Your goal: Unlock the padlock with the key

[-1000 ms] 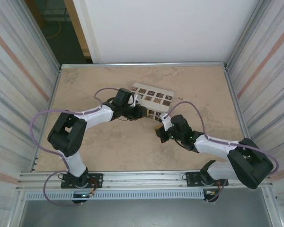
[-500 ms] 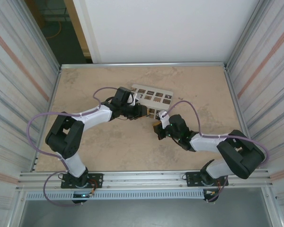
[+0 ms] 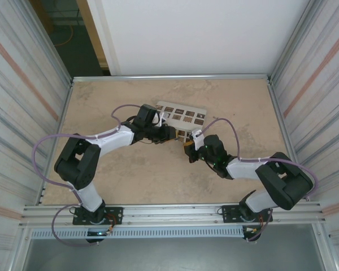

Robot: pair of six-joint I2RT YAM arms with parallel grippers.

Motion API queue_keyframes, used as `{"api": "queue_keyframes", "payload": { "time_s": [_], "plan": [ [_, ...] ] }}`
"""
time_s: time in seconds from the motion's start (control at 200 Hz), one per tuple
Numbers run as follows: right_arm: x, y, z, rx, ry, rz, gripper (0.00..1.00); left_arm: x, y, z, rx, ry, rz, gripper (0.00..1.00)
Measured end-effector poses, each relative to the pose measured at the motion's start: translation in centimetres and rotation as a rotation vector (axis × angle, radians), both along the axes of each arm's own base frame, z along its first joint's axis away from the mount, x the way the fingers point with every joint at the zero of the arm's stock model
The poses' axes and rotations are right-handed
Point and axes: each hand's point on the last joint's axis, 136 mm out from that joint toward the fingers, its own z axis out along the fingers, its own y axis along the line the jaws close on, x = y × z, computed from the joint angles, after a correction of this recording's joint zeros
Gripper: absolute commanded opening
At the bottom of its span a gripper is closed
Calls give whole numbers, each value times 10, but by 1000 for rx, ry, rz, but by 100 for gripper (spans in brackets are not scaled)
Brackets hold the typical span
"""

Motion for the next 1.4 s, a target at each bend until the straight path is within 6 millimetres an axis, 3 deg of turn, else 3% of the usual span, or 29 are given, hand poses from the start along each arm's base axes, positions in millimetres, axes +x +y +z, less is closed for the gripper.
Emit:
{"api": "queue_keyframes", "payload": {
  "time_s": [1.403],
  "plan": [
    [8,9,3,24,8,12,0,-2,1,1,-3,-4,0,20]
  ]
}}
